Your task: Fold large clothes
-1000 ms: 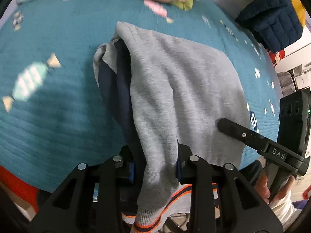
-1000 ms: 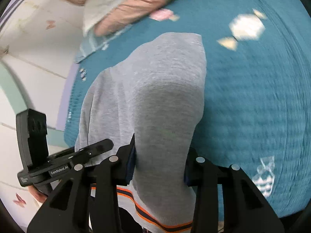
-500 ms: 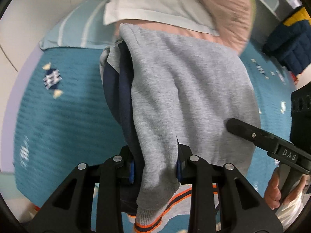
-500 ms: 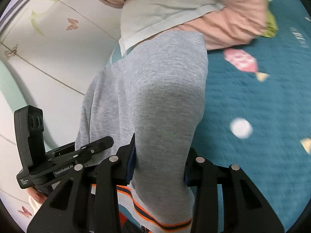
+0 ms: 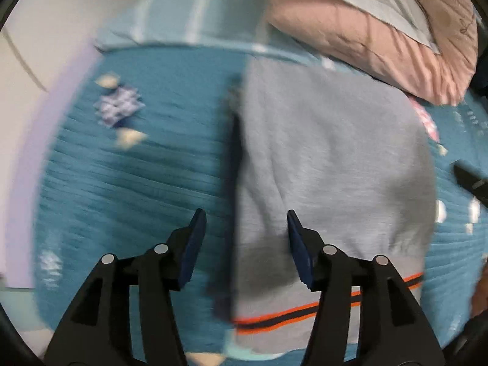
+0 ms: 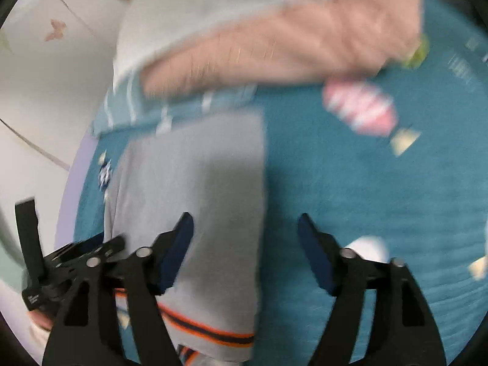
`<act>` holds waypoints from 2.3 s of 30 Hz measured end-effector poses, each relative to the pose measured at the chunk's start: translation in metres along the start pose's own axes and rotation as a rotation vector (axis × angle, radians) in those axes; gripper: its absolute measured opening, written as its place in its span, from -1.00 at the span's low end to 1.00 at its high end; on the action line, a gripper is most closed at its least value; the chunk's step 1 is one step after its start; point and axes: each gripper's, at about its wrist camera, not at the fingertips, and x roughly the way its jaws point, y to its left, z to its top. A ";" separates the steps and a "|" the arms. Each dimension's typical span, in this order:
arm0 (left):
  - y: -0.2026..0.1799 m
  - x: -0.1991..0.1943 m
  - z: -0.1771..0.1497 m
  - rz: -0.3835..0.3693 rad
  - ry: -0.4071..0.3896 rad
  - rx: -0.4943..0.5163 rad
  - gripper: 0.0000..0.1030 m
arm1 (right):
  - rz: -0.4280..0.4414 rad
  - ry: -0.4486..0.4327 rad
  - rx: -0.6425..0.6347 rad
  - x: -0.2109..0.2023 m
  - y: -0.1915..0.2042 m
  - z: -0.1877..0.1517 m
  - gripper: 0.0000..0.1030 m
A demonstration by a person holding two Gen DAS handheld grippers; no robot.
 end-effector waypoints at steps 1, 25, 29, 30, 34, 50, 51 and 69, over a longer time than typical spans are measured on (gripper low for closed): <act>0.002 -0.009 0.000 -0.019 -0.011 -0.021 0.04 | 0.024 0.003 -0.012 -0.003 0.001 0.000 0.26; -0.067 -0.044 -0.049 0.149 -0.071 -0.078 -0.26 | -0.017 0.092 -0.125 -0.022 0.016 -0.054 0.09; -0.105 -0.097 -0.072 0.155 -0.149 -0.094 0.11 | -0.108 -0.010 -0.160 -0.090 -0.001 -0.064 0.53; -0.117 -0.110 -0.080 0.169 -0.156 -0.098 0.33 | -0.146 -0.027 -0.171 -0.107 -0.005 -0.067 0.53; -0.160 -0.160 -0.111 0.126 -0.219 -0.111 0.55 | -0.209 -0.135 -0.198 -0.180 -0.021 -0.082 0.73; -0.281 -0.342 -0.198 0.011 -0.454 -0.048 0.77 | -0.333 -0.448 -0.233 -0.387 -0.036 -0.161 0.85; -0.283 -0.348 -0.202 0.008 -0.461 -0.045 0.77 | -0.328 -0.459 -0.235 -0.393 -0.036 -0.164 0.85; -0.301 -0.390 -0.230 0.023 -0.520 -0.033 0.78 | -0.325 -0.525 -0.237 -0.433 -0.031 -0.181 0.85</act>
